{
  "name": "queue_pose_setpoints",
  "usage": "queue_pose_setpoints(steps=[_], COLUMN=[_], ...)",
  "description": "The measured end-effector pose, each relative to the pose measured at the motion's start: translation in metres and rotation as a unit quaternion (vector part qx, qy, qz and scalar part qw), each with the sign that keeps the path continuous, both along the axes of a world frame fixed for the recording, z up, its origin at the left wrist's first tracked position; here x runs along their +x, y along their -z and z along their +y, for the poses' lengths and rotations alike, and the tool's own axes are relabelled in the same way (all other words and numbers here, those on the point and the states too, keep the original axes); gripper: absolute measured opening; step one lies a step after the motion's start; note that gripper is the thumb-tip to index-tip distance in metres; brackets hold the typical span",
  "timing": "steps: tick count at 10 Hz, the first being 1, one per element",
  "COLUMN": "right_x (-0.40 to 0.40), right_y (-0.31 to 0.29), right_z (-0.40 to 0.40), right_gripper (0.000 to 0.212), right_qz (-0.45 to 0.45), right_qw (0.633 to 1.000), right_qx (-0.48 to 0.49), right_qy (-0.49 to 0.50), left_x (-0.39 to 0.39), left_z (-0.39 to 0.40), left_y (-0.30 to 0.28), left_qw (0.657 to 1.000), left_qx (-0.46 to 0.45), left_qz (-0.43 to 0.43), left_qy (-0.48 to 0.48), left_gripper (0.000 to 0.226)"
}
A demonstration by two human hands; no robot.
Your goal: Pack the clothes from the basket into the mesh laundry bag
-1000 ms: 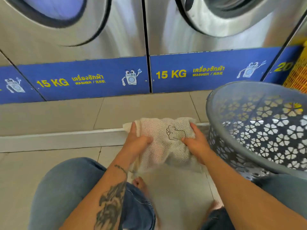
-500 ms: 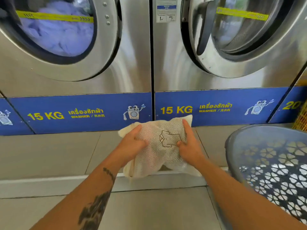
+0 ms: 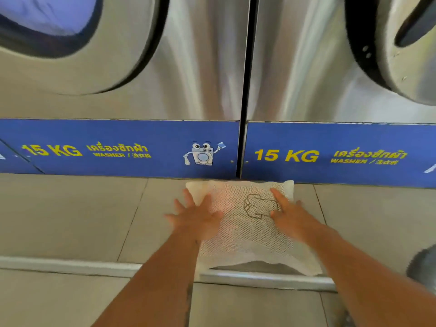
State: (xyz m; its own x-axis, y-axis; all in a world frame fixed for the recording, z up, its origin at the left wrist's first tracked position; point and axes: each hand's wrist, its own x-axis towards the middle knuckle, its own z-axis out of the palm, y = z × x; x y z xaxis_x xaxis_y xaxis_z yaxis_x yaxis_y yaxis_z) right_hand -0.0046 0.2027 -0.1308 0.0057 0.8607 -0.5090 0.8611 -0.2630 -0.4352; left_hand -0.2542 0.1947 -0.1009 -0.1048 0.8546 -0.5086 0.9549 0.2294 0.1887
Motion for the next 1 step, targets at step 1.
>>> queue_pose_setpoints(steps=[1], right_x=[-0.0052], right_y=[-0.0684], right_z=[-0.0079], right_gripper=[0.070], right_qz=[-0.042], right_qw=[0.999], right_qx=[-0.023], right_qy=[0.004], left_x=[-0.0029], left_z=[-0.0147], left_y=[-0.0720], left_qw=[0.996], left_qx=[0.059], left_qz=[0.027], left_qy=[0.061], left_gripper=[0.063])
